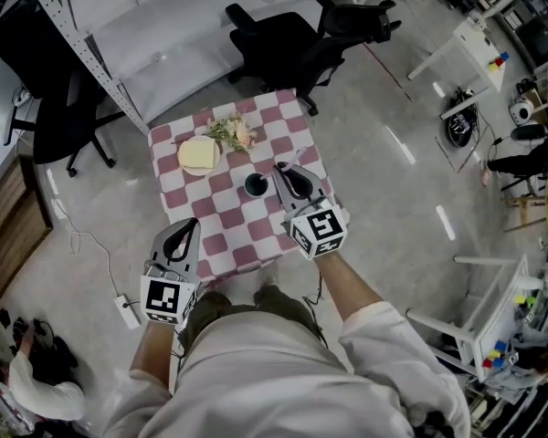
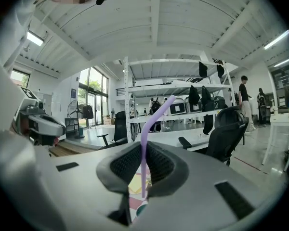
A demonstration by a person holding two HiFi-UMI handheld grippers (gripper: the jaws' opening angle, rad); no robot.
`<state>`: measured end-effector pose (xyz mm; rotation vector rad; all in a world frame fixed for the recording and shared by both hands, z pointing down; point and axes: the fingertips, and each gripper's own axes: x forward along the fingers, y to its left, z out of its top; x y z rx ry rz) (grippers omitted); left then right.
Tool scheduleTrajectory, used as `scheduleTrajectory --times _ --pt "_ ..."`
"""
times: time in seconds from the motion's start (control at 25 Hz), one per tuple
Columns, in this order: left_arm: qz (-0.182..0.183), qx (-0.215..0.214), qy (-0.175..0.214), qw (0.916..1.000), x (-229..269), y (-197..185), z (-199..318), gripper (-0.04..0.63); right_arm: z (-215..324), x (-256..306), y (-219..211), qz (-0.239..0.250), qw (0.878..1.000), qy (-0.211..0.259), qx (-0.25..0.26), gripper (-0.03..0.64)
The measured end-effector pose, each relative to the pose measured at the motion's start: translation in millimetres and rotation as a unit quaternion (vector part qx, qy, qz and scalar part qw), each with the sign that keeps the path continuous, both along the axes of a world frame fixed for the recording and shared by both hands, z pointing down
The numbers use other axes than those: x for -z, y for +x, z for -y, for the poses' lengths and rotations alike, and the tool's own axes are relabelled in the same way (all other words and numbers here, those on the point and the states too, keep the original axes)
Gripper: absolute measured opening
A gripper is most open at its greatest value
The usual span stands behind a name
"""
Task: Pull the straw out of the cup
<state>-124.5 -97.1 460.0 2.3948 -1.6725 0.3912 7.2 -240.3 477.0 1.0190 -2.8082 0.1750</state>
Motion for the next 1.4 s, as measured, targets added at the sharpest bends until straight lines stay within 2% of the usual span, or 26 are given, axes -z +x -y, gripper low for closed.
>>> scheduleTrajectory --times 0.2,1.4 --pt "-0.005 -0.009 0.019 0.9998 8.6 7.7 6.6 0.003 -11.7 19.7 9.2 0.008 1.0 0.011 -0.002 0.037" --pt "-0.017 -0.049 0.036 0.998 17.5 39.8 11.5 0.003 -73.1 89.4 56.7 0.04 0.998 0.043 -0.016 0.034"
